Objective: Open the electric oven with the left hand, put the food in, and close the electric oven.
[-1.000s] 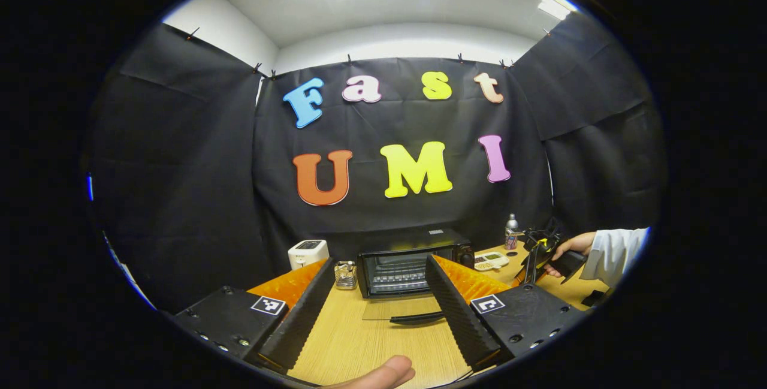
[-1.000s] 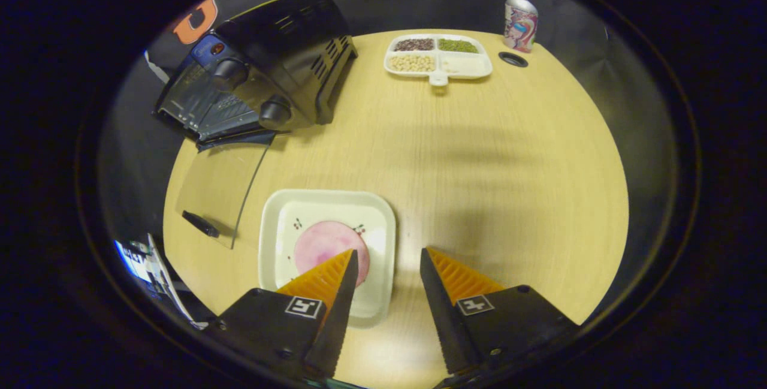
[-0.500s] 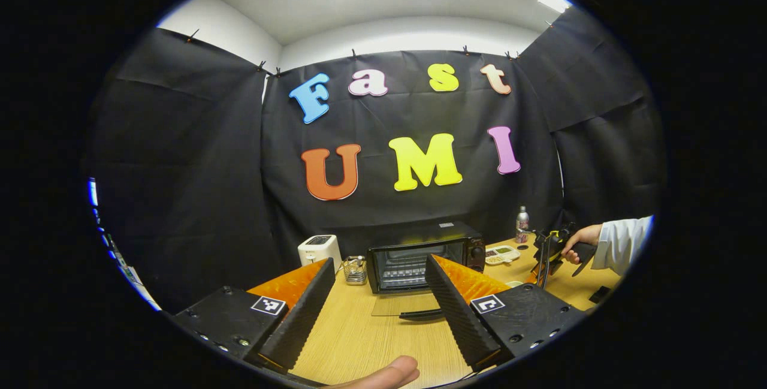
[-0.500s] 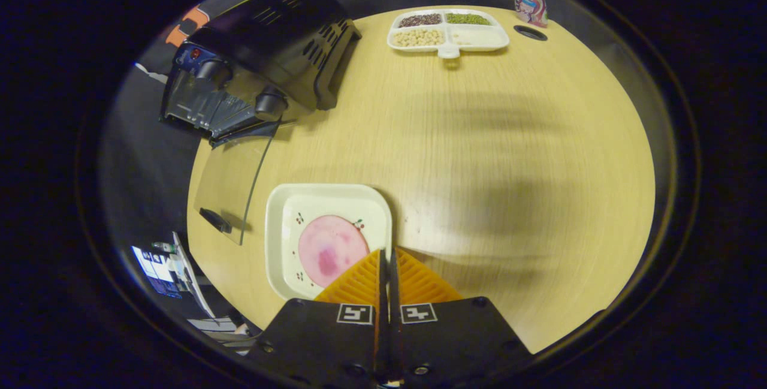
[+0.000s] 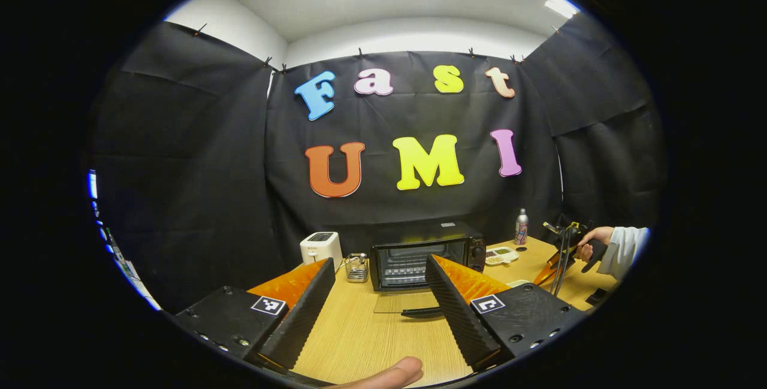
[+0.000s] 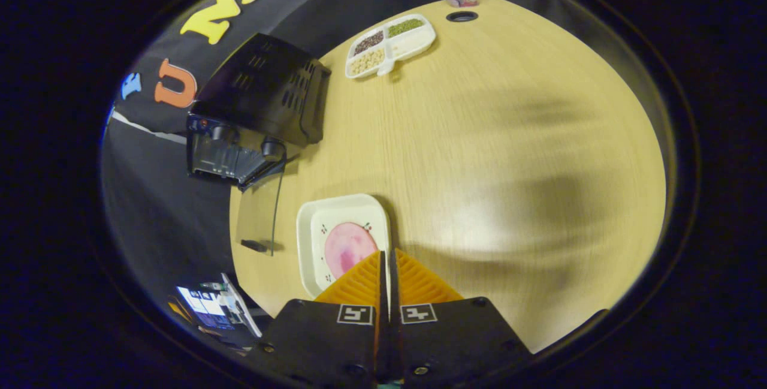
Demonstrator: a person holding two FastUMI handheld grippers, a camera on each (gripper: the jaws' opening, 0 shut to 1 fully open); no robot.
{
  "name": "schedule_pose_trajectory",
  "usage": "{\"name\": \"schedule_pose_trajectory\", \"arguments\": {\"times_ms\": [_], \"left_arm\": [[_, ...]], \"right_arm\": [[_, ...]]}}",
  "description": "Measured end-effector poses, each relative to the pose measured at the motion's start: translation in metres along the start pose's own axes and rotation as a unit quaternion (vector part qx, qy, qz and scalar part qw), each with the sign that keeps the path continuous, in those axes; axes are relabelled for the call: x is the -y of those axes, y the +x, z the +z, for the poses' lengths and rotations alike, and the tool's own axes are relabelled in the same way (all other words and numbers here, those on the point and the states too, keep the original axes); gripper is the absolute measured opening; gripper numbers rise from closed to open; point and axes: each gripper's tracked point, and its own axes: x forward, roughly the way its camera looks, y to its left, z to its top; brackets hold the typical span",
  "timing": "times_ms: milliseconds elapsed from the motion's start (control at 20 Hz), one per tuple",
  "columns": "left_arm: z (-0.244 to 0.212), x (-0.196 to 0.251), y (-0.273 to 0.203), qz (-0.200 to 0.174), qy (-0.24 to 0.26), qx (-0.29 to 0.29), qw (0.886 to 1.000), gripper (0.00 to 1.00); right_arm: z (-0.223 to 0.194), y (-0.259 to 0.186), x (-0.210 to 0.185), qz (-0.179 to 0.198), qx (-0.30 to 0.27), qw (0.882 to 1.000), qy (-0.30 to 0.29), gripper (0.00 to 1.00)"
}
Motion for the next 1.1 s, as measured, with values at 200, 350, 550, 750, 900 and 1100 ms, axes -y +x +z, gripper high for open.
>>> {"name": "schedule_pose_trajectory", "arguments": {"times_ms": [200, 350, 550, 750, 900, 1100], "left_arm": [[-0.001, -0.003, -0.001, 0.0, 0.004, -0.001, 1.0, 0.96], [-0.004, -0.008, -0.005, 0.0, 0.0, -0.004, 1.0, 0.96], [-0.008, -0.006, -0.004, -0.006, 0.0, -0.006, 1.0, 0.96], [-0.013, 0.0, -0.005, -0.012, 0.009, -0.012, 1.0, 0.96], [-0.016, 0.007, -0.004, -0.02, 0.013, -0.013, 1.0, 0.96], [-0.023, 0.016, -0.001, -0.031, 0.025, -0.02, 0.999, 0.96]], "right_arm": [[-0.004, -0.024, -0.01, 0.018, 0.016, 1.0, -0.002, 0.04], [-0.006, -0.041, -0.025, 0.03, 0.03, 0.999, -0.011, 0.04], [-0.013, -0.052, -0.053, 0.047, 0.035, 0.998, -0.035, 0.01], [-0.008, -0.047, -0.057, 0.045, 0.038, 0.998, -0.04, 0.04], [-0.004, -0.022, -0.024, -0.02, 0.019, 0.999, -0.026, 0.0], [-0.006, 0.011, 0.001, -0.032, -0.012, 0.999, -0.008, 0.01]]}}
